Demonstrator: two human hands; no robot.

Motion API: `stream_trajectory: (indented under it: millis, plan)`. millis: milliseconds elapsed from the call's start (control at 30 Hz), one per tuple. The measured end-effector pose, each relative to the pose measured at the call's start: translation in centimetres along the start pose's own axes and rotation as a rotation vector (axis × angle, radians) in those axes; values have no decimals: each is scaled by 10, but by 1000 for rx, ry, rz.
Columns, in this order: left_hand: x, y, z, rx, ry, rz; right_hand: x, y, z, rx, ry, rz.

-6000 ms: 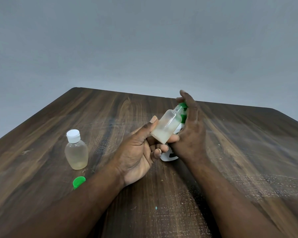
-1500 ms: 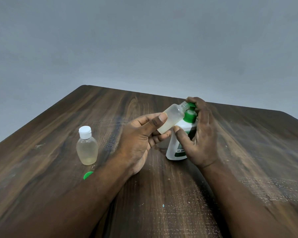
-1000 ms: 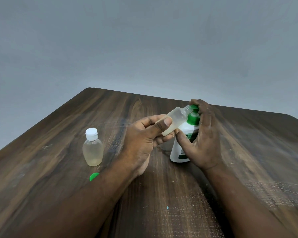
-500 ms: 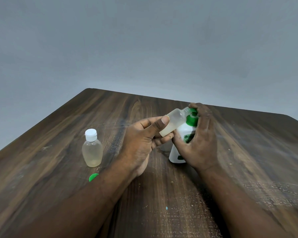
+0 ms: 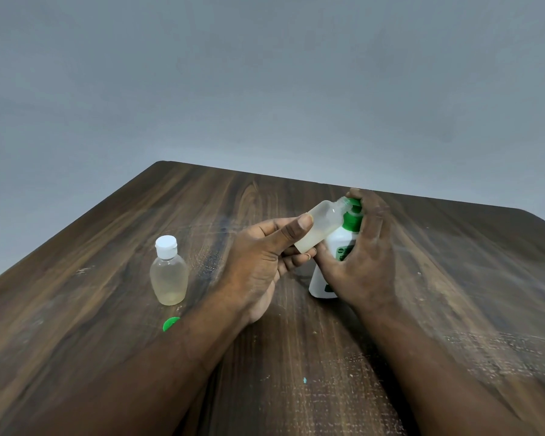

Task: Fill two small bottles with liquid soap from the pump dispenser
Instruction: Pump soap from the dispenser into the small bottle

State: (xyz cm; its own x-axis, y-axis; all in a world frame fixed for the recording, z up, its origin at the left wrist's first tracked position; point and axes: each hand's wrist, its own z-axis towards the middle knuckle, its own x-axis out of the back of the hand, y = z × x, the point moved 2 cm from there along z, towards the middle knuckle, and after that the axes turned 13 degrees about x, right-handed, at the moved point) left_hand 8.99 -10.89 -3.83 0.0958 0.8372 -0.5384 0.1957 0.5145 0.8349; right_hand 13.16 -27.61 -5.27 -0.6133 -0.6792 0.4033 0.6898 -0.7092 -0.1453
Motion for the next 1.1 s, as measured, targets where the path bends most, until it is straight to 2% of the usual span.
stream_trajectory:
  millis: [300, 1100]
  plan:
    - [3, -1, 1, 21, -9, 16, 0, 4, 2, 6, -14, -7]
    - [6, 0, 2, -73, 75, 45, -1, -2, 1, -33, 8, -88]
